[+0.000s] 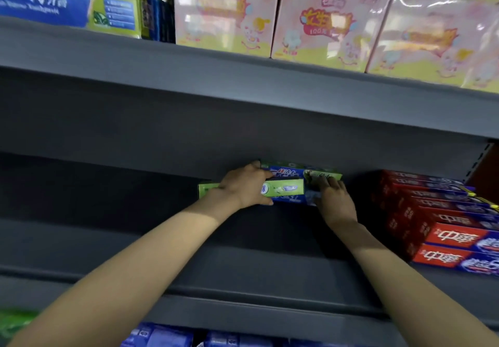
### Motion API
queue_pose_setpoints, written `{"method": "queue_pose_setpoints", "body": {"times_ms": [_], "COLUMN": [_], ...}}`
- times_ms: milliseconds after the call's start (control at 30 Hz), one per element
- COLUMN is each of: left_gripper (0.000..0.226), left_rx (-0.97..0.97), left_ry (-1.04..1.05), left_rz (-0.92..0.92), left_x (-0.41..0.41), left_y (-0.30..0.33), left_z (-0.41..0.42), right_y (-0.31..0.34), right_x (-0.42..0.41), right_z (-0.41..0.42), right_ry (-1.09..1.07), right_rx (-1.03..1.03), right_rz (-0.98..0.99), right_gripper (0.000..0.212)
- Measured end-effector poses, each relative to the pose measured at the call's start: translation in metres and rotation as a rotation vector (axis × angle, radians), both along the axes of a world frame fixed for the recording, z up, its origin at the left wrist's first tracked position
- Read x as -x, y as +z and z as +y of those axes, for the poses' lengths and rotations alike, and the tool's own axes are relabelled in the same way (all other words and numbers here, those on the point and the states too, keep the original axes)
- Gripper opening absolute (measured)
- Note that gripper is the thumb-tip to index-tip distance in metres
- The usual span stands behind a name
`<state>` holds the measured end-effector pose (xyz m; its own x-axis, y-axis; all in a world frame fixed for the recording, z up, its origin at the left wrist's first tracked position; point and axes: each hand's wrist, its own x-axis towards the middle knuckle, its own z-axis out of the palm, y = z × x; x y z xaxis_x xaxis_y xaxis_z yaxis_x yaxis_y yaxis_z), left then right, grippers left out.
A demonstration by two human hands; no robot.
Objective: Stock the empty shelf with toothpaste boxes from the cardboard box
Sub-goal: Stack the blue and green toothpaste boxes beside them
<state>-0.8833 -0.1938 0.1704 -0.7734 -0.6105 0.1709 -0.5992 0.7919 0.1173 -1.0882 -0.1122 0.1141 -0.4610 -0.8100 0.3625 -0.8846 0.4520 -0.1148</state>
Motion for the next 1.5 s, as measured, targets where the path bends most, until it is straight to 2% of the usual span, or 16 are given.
{"method": "queue_pose_setpoints", "body": {"times_ms": [67, 133, 200, 267, 333, 400, 467, 700, 833, 967, 1033, 1100, 1200, 1300, 1400, 1500], "left_gripper": [0.072, 0.071, 0.068, 0.071, 0.078, 0.077, 0.067, 0.056, 0.053, 0.035, 0.032, 0.039, 0.029, 0.037, 0.049, 0.048], "left_rx": [0.013, 0.044, 0.093, 0.126, 0.073, -0.029, -0.076, -0.193, -0.296, -0.337, -0.378, -0.415, -0.405, -0.526, -0.733, -0.722], "left_ry": [-0.017, -0.035, -0.056, -0.073, -0.055, -0.004, 0.026, 0.073, 0.044, -0.020, -0.042, -0.005, 0.077, 0.138, 0.202, 0.204], "left_rz": [-0.018, -0.031, -0.021, -0.015, 0.010, 0.041, 0.029, 0.118, 0.225, 0.357, 0.384, 0.406, 0.441, 0.496, 0.633, 0.674], "left_x": [0.002, 0.004, 0.007, 0.009, 0.006, -0.003, -0.011, -0.021, -0.014, 0.003, 0.006, 0.005, 0.002, 0.004, 0.009, 0.011], "left_y": [-0.001, 0.000, 0.001, 0.000, -0.001, -0.001, -0.001, -0.006, -0.009, -0.008, -0.011, -0.016, -0.022, -0.021, -0.021, -0.023], "left_z": [0.003, 0.005, 0.008, 0.011, 0.009, 0.002, -0.003, -0.008, -0.002, 0.017, 0.018, 0.010, -0.007, -0.013, -0.016, -0.019], "right_y": [0.010, 0.028, 0.042, 0.043, 0.042, 0.039, 0.035, 0.031, 0.030, 0.031, 0.039, 0.050, 0.064, 0.079, 0.080, 0.063], "right_x": [-0.007, -0.026, -0.045, -0.048, -0.042, -0.032, -0.029, -0.026, -0.027, -0.048, -0.050, -0.042, -0.025, -0.018, -0.018, -0.019], "right_z": [0.000, 0.012, 0.025, 0.032, 0.035, 0.038, 0.043, 0.042, 0.036, 0.023, 0.018, 0.015, 0.011, 0.009, 0.001, -0.010], "right_ry": [0.077, 0.142, 0.246, 0.372, 0.420, 0.426, 0.430, 0.441, 0.325, 0.331, 0.285, 0.251, 0.255, 0.298, 0.320, 0.331], "right_rx": [0.171, 0.371, 0.286, 0.258, 0.440, 0.538, 0.518, 0.706, 0.894, 0.727, 0.698, 0.635, 0.470, 0.199, -0.029, -0.170], "right_rz": [-0.238, -0.669, -1.142, -1.314, -1.432, -1.512, -1.542, -1.533, -1.620, -1.678, -1.608, -1.405, -0.889, -0.444, -0.247, -0.055], "right_gripper": [0.035, 0.030, 0.031, 0.019, 0.017, 0.028, 0.035, 0.031, 0.023, 0.022, 0.021, 0.019, 0.025, 0.038, 0.044, 0.047]}}
